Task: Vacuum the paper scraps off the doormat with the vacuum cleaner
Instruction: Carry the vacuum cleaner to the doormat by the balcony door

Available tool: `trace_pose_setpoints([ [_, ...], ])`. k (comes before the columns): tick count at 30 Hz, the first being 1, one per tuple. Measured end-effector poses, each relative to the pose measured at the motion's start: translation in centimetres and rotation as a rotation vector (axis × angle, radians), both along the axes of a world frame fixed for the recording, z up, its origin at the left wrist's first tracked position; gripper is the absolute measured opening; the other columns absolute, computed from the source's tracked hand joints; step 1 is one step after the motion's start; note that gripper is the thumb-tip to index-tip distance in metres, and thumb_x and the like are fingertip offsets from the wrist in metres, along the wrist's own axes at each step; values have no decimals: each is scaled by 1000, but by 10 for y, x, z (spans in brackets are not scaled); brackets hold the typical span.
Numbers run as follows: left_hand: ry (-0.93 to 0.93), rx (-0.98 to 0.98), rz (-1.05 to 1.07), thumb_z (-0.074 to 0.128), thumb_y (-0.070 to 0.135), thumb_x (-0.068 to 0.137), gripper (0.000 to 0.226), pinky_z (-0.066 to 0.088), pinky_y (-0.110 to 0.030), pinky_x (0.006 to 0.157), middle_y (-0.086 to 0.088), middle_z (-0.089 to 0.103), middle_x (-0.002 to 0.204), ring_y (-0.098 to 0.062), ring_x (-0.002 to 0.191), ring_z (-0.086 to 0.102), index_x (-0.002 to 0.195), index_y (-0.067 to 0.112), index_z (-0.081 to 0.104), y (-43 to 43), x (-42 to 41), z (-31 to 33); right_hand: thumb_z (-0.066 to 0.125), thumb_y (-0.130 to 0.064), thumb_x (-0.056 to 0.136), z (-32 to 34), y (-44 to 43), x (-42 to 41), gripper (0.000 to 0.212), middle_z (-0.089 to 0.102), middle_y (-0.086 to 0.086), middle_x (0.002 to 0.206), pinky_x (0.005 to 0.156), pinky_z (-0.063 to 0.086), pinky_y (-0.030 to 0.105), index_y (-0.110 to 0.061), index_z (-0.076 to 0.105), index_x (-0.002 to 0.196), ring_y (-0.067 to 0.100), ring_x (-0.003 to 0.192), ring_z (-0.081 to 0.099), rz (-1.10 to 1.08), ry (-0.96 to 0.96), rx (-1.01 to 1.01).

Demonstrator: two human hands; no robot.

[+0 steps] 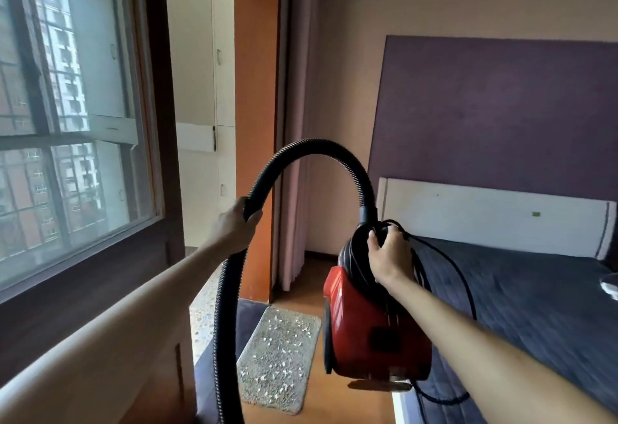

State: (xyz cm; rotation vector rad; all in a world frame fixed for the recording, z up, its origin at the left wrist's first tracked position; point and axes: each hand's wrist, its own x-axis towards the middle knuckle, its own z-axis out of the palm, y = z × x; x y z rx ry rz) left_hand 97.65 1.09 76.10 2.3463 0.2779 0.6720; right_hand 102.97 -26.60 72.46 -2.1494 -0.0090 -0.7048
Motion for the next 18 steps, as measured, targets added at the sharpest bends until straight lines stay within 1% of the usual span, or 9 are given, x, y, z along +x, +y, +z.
trace_pose_setpoints([
  [2,14,7,-7,52,34,101,36,43,-31,59,-9,61,86,-24,65,57,131,14,49,-1,21,-4,54,-33,96,-4,-4,17,32,67,19,105,80,54,42,-5,57,108,38,96,65,-10,11,-1],
  [4,28,11,-20,51,33,102,37,39,-28,52,-8,60,86,-17,60,53,133,13,48,-4,41,-7,53,-33,96,-7,-7,35,32,67,18,108,82,53,41,-4,57,110,37,98,65,-18,23,-5],
  [7,56,14,-32,50,33,103,38,33,-24,46,-3,56,80,-9,57,48,135,12,46,-7,74,-11,51,-36,97,-12,-10,69,31,68,17,105,79,55,44,-7,55,107,37,93,66,-31,41,-26],
  [9,64,18,-40,49,34,103,39,33,-24,46,-1,55,77,-10,57,48,136,12,45,-9,97,-12,51,-38,96,-14,-12,94,31,68,16,101,73,58,48,-8,55,106,37,86,68,-44,47,-32],
  [10,69,18,-45,48,34,103,39,34,-24,45,-4,56,81,-10,57,49,136,12,44,-10,109,-13,50,-38,96,-15,-13,107,32,68,15,100,70,59,49,-8,55,106,37,83,68,-52,49,-36],
  [13,65,21,-38,49,33,104,40,33,-22,45,-7,56,93,-8,57,48,138,13,44,-15,148,-13,50,-38,96,-16,-15,146,33,68,15,100,72,58,46,-8,55,108,36,85,68,-66,56,-52],
  [15,52,37,-36,49,33,103,41,31,-21,45,-7,56,94,-7,57,46,139,13,44,-18,176,-13,51,-37,97,-16,-18,174,32,68,15,101,73,58,46,-7,55,109,35,87,68,-67,62,-57],
  [18,36,36,-32,50,34,103,40,32,-21,45,-6,57,92,-7,57,47,138,15,46,-20,218,-12,51,-38,96,-15,-22,215,30,68,14,97,66,59,49,-10,54,105,35,80,69,-55,64,-48],
])
